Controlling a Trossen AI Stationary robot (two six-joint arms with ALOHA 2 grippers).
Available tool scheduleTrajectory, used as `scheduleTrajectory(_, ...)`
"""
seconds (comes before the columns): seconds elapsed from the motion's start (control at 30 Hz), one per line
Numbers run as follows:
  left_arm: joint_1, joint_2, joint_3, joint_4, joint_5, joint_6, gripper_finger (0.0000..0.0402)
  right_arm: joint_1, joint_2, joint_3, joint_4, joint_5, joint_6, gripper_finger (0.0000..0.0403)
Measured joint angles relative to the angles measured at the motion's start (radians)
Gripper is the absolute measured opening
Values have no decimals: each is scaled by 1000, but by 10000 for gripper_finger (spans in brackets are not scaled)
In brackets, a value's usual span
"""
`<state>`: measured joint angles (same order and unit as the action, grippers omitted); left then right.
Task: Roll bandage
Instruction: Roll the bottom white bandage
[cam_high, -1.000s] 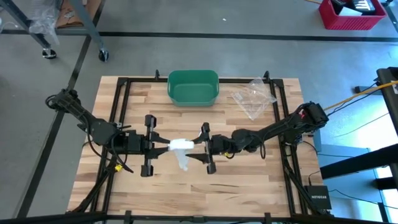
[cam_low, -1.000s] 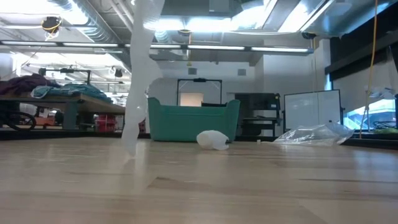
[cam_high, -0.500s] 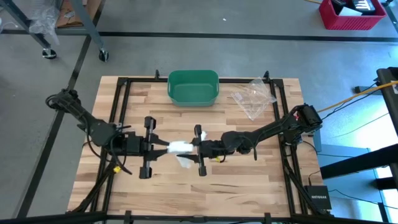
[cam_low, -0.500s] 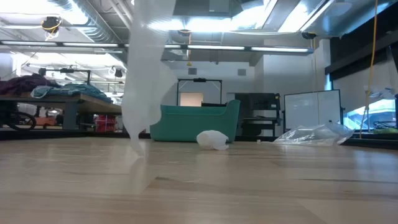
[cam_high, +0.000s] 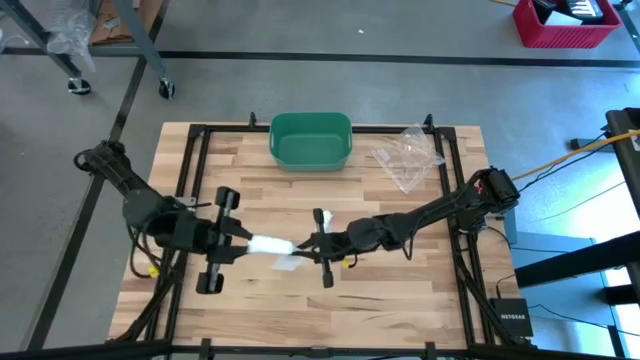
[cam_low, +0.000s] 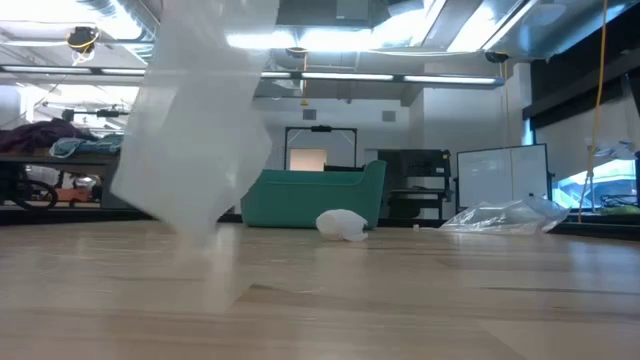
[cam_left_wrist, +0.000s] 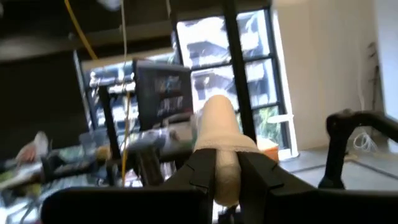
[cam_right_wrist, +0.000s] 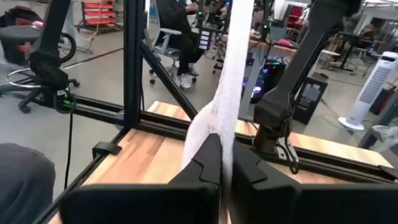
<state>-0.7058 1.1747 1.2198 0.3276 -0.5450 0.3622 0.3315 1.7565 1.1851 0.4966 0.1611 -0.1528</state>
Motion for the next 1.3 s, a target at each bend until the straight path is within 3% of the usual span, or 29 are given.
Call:
scheduleTrajectory(0.27,41,20,-1,-58,-5,25,33,18,0,0,22,11,1,10)
scheduleTrajectory(0.43,48,20,-1,-208,-69,-45,33,15,0,6,16,20,101,37)
scheduleTrajectory(0.53,48,20,-1,-241,-74,-67,33,15,0,42,-33,31,132,73)
scheduleTrajectory(0.67,47,20,0,-232,-80,-67,33,15,-12,125,-199,38,95,138)
scheduleTrajectory(0.77,40,19,5,-226,-81,-67,33,16,-47,211,-442,38,80,177)
scheduleTrajectory(0.83,37,19,5,-214,-81,-60,33,16,-76,247,-587,32,102,195)
scheduleTrajectory(0.93,35,19,5,-208,-81,-54,33,29,-118,235,-665,29,122,210)
scheduleTrajectory(1.13,37,19,5,-211,-81,-61,33,65,-175,168,-568,172,75,213)
scheduleTrajectory(1.3,53,23,4,-213,-81,-71,33,74,-173,169,-367,161,1,213)
